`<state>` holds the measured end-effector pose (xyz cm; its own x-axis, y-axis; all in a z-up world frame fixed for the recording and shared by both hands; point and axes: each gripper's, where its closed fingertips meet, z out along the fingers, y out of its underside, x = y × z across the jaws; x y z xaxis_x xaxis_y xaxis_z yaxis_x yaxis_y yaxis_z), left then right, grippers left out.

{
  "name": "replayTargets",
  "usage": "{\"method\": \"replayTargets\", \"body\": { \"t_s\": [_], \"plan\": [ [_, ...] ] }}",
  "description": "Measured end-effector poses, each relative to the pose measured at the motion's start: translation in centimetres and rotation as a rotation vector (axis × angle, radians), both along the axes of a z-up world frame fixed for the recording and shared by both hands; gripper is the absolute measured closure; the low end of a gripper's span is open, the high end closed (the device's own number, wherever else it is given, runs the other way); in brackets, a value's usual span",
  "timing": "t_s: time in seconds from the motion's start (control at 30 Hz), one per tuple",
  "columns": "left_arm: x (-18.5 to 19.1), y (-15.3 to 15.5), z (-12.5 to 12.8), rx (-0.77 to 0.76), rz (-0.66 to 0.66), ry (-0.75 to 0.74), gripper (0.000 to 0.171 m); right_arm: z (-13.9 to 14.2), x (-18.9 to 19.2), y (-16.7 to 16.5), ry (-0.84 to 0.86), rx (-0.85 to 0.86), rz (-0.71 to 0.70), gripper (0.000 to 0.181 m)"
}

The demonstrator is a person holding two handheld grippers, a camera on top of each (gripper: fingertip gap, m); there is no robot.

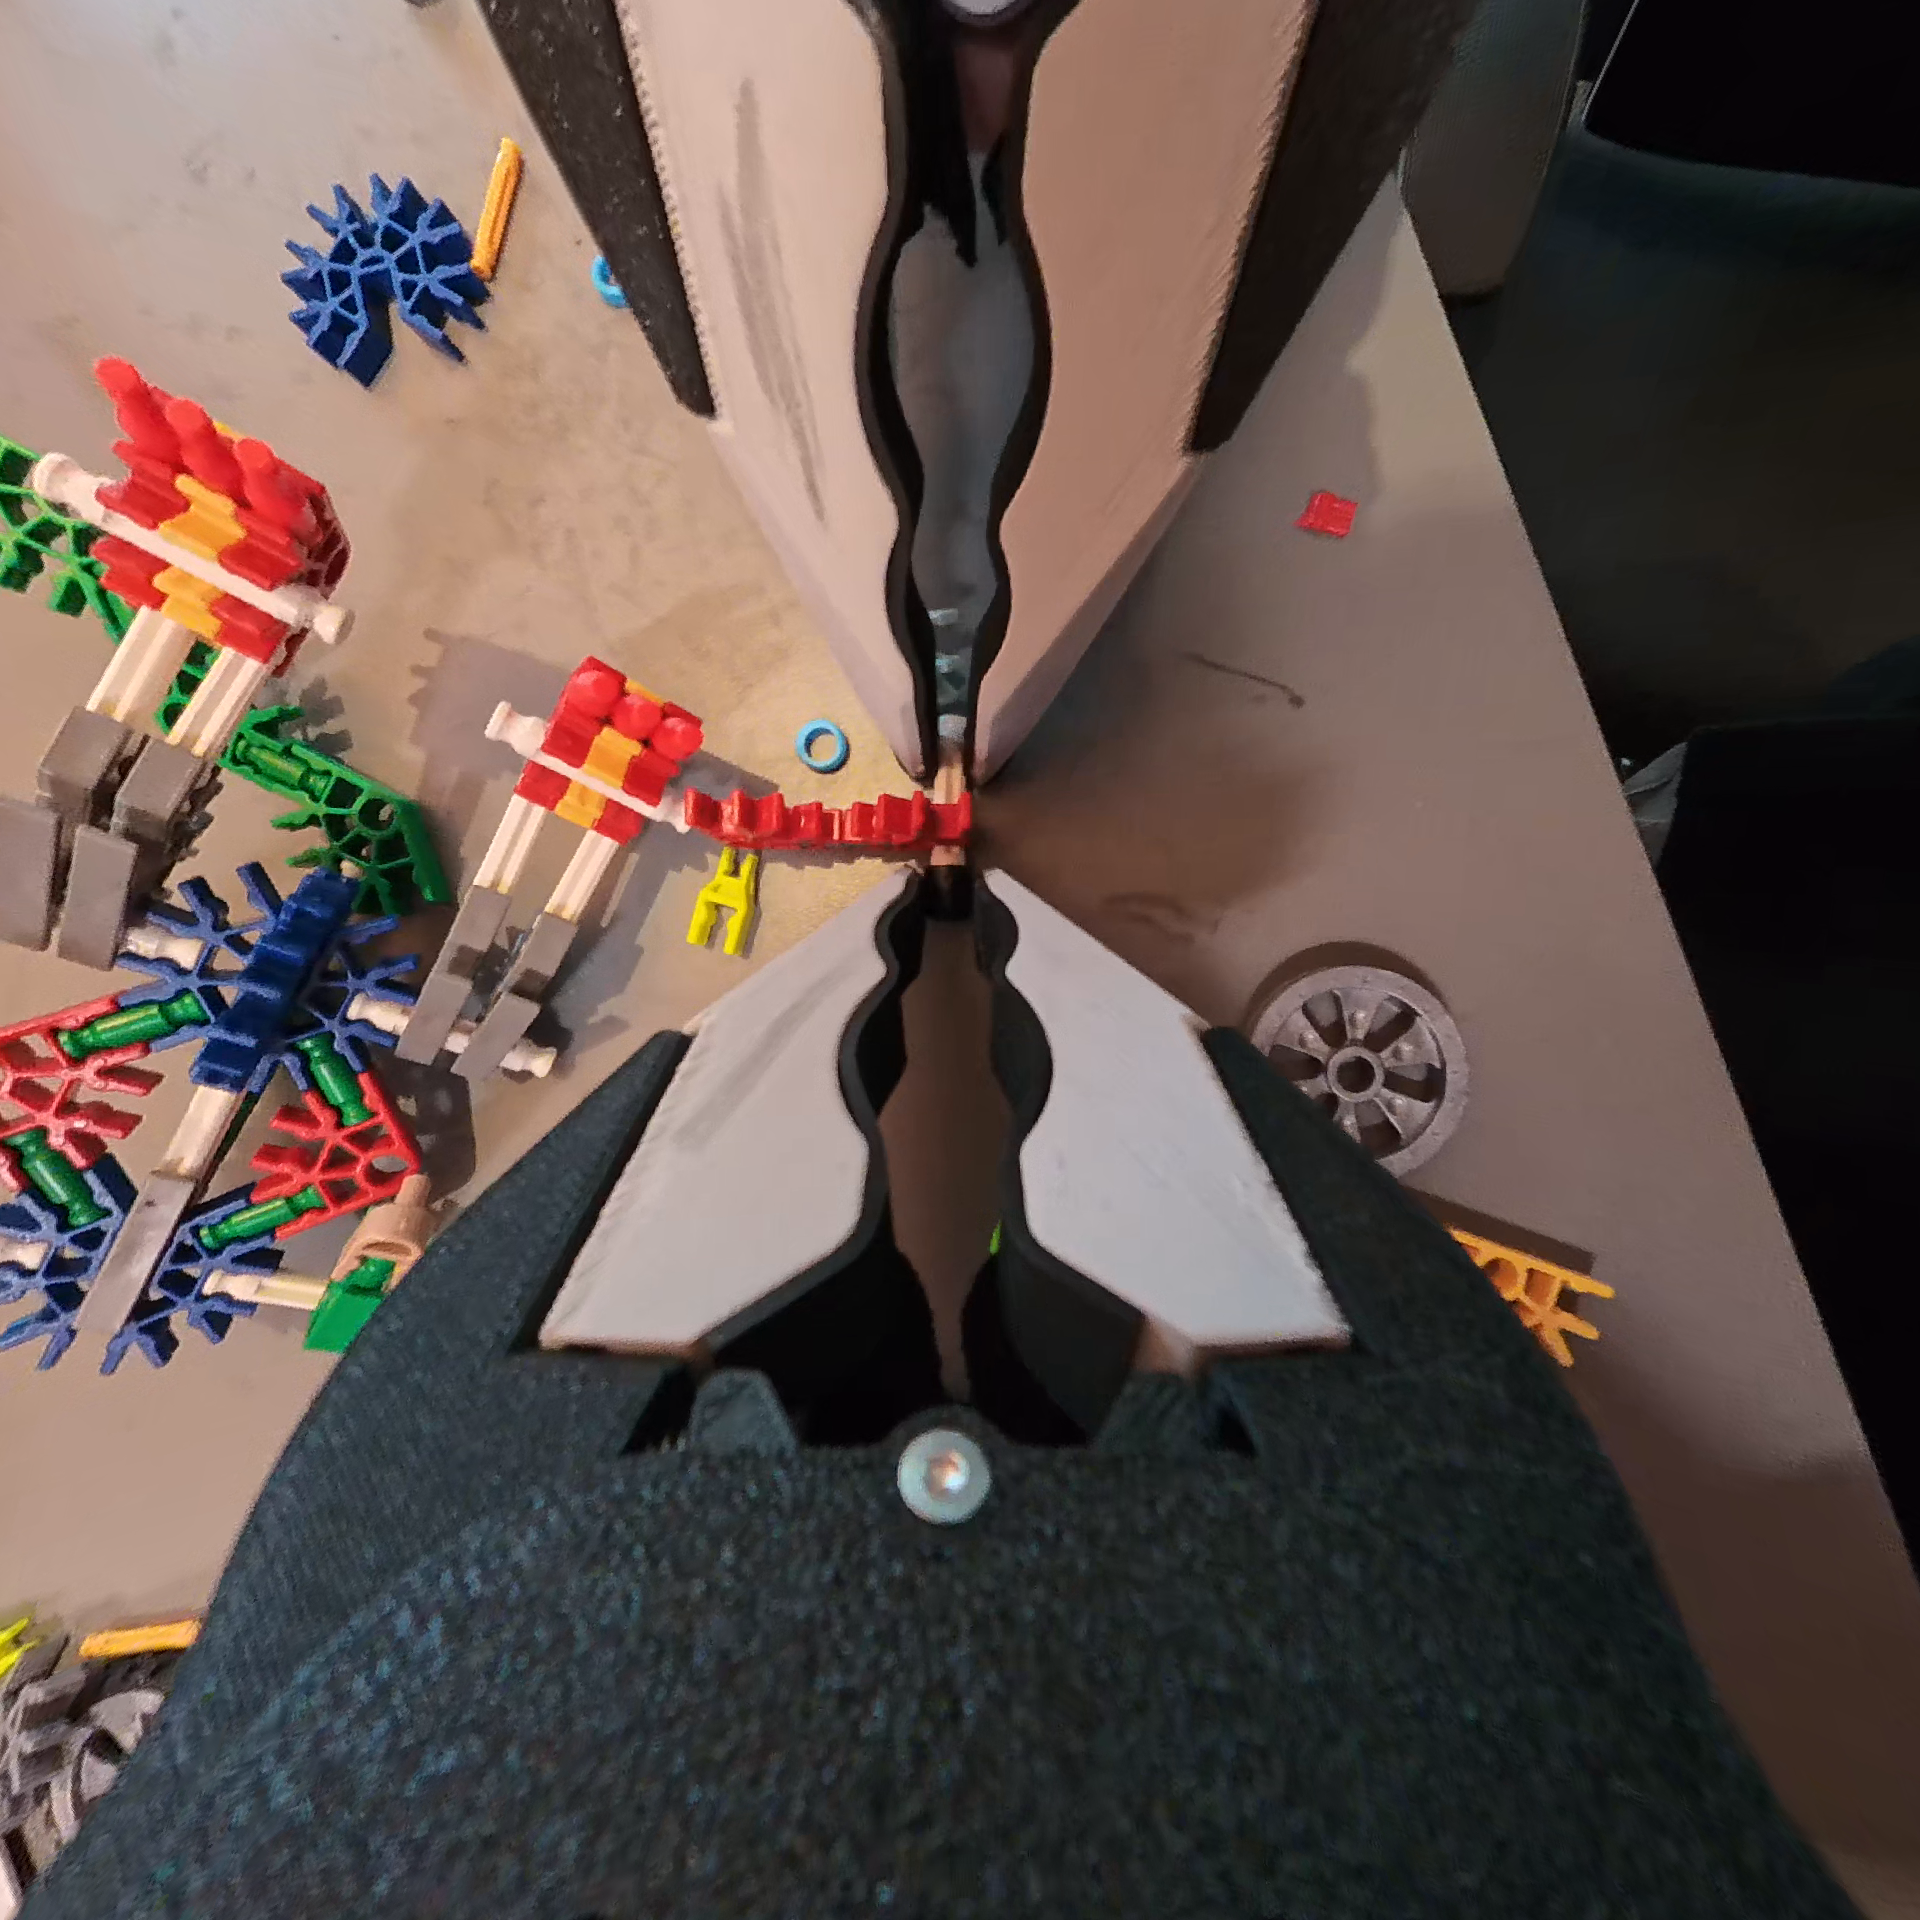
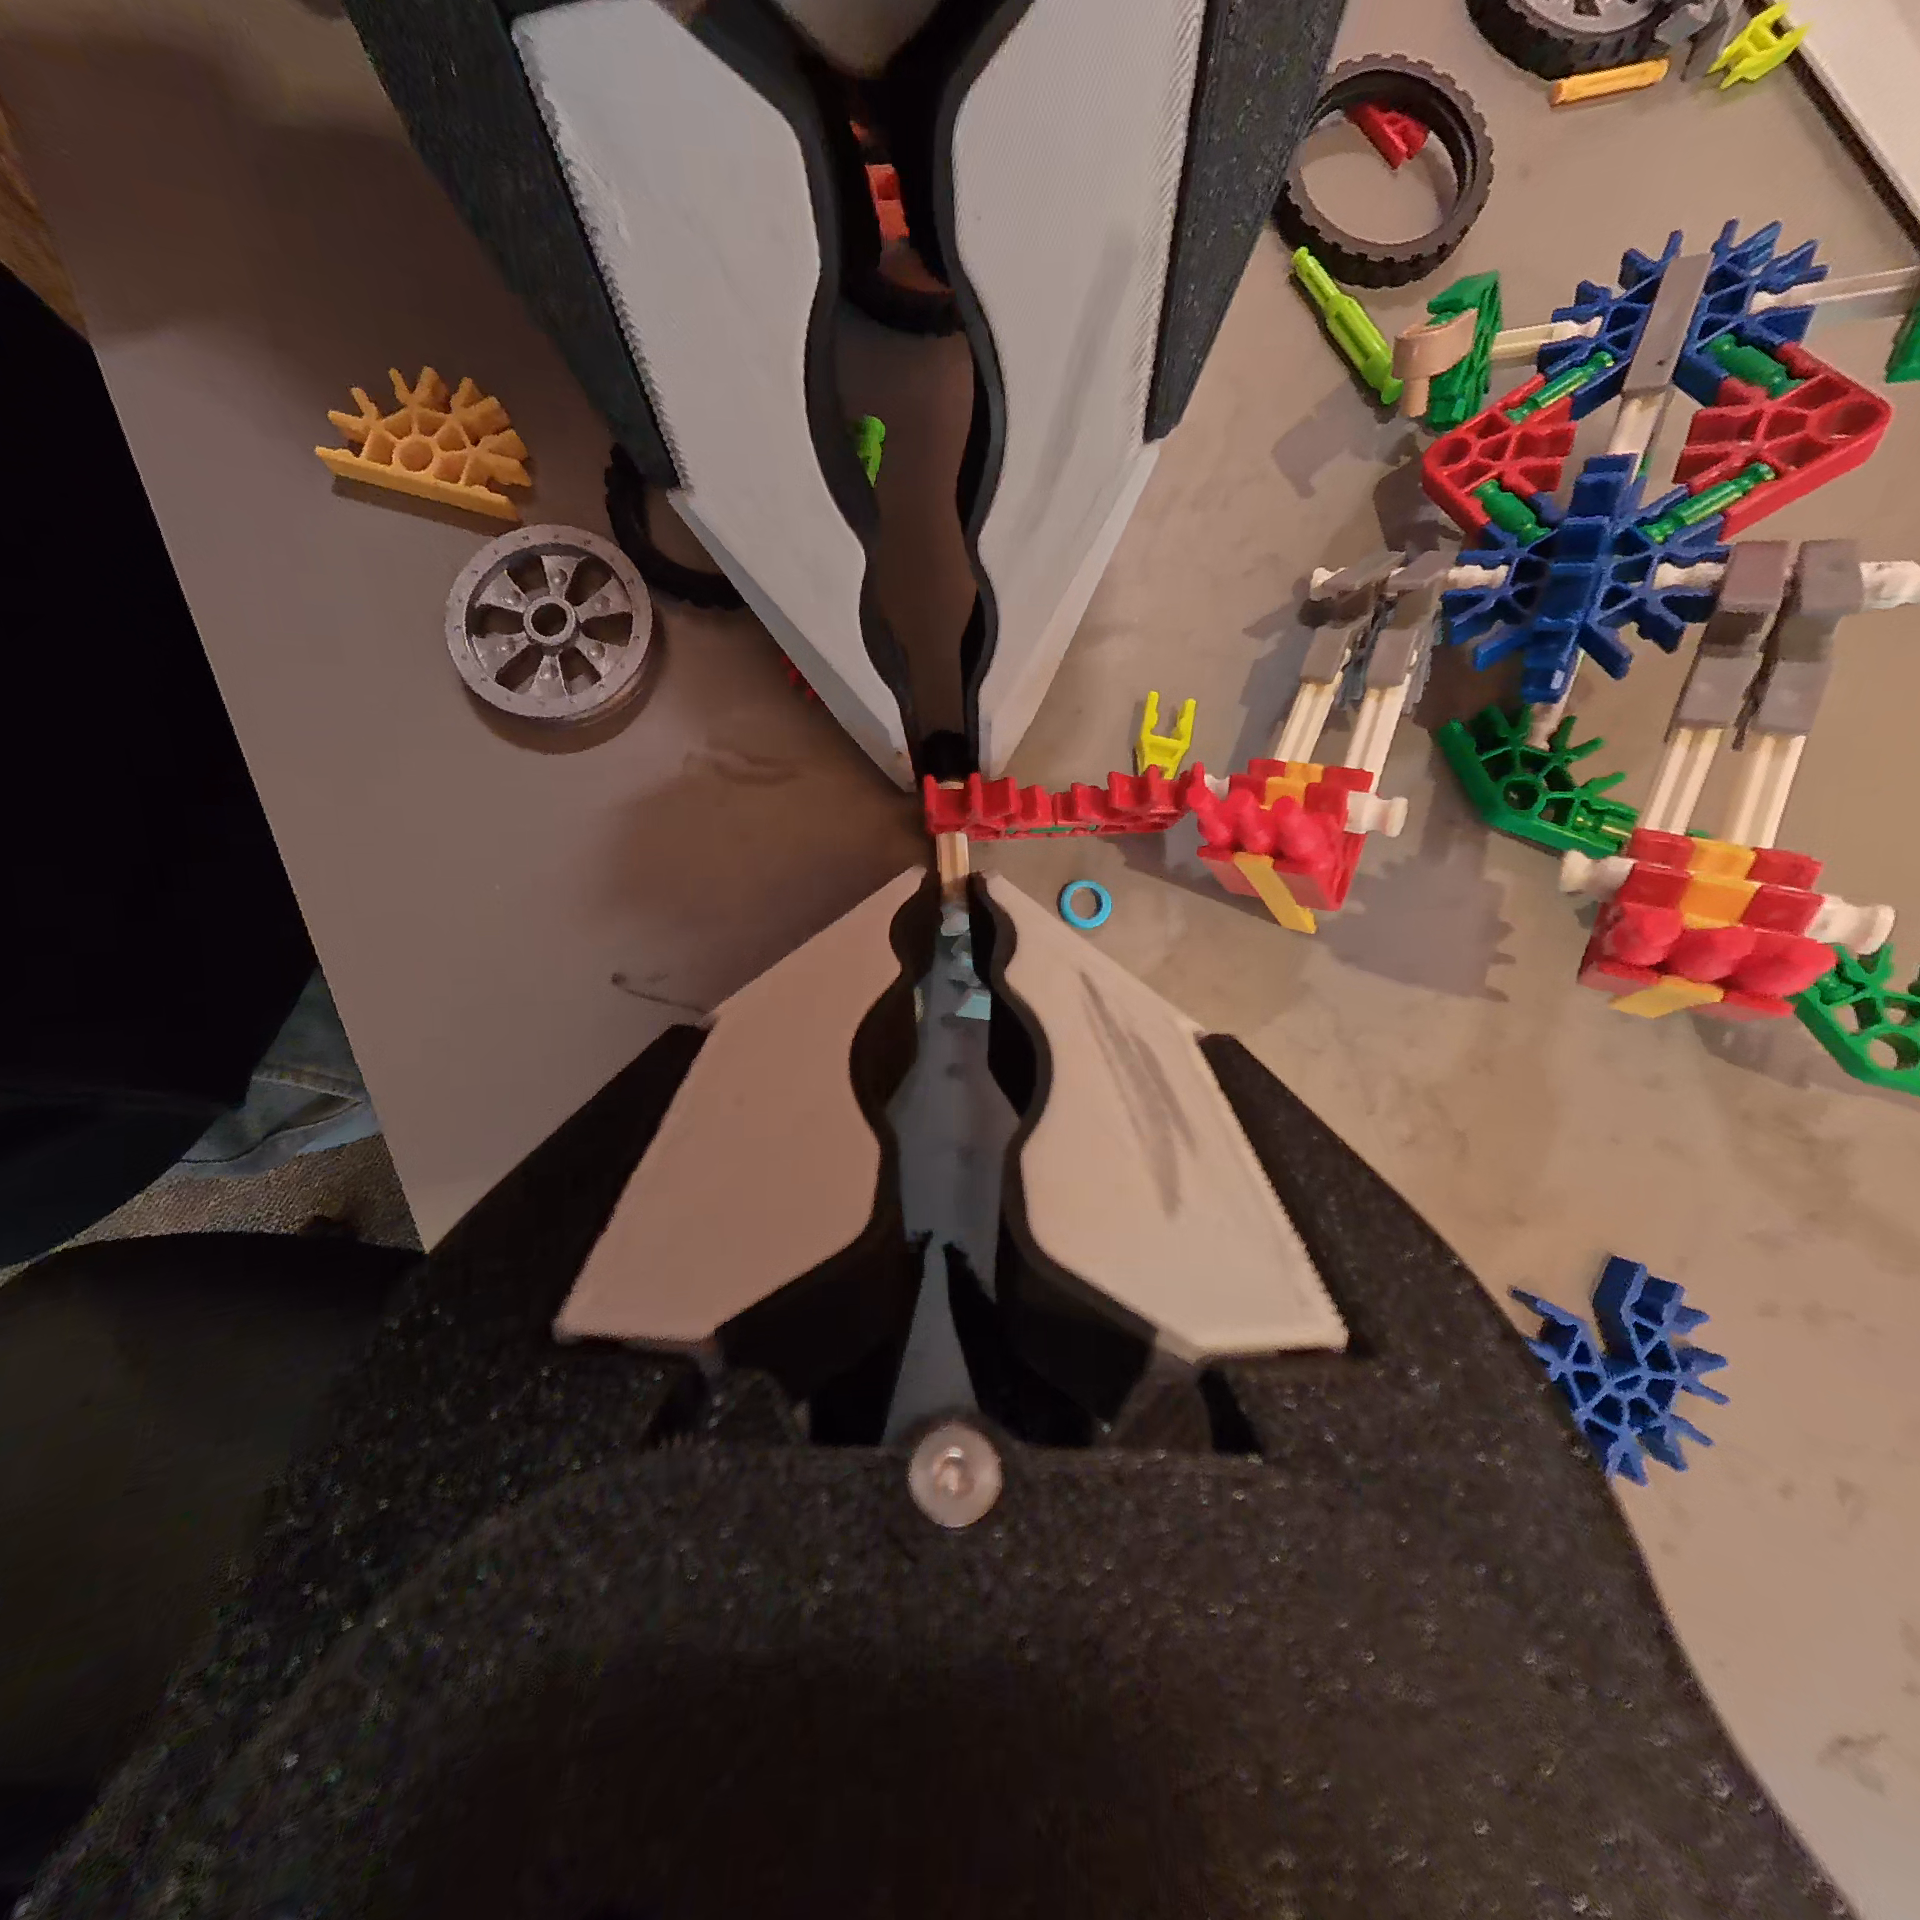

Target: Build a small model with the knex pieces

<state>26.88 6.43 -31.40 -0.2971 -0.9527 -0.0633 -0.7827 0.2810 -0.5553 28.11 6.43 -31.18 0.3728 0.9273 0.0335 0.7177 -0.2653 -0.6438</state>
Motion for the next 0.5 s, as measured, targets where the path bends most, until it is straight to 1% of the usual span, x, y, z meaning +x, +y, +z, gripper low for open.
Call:
{"method": "replayTargets", "body": {
  "t_s": [0.33, 0.5],
  "plan": [
    [0.16, -0.04, 0.02, -0.026, 0.013, -0.021, 0.166, -0.05, -0.28, 0.14, 0.001, -0.045, 0.016, 0.178],
    [-0.03, 0.04, 0.18, -0.034, 0.031, -0.019, 0.164, -0.09, -0.17, 0.12, 0.026, -0.050, -0.030, 0.176]
  ]
}}
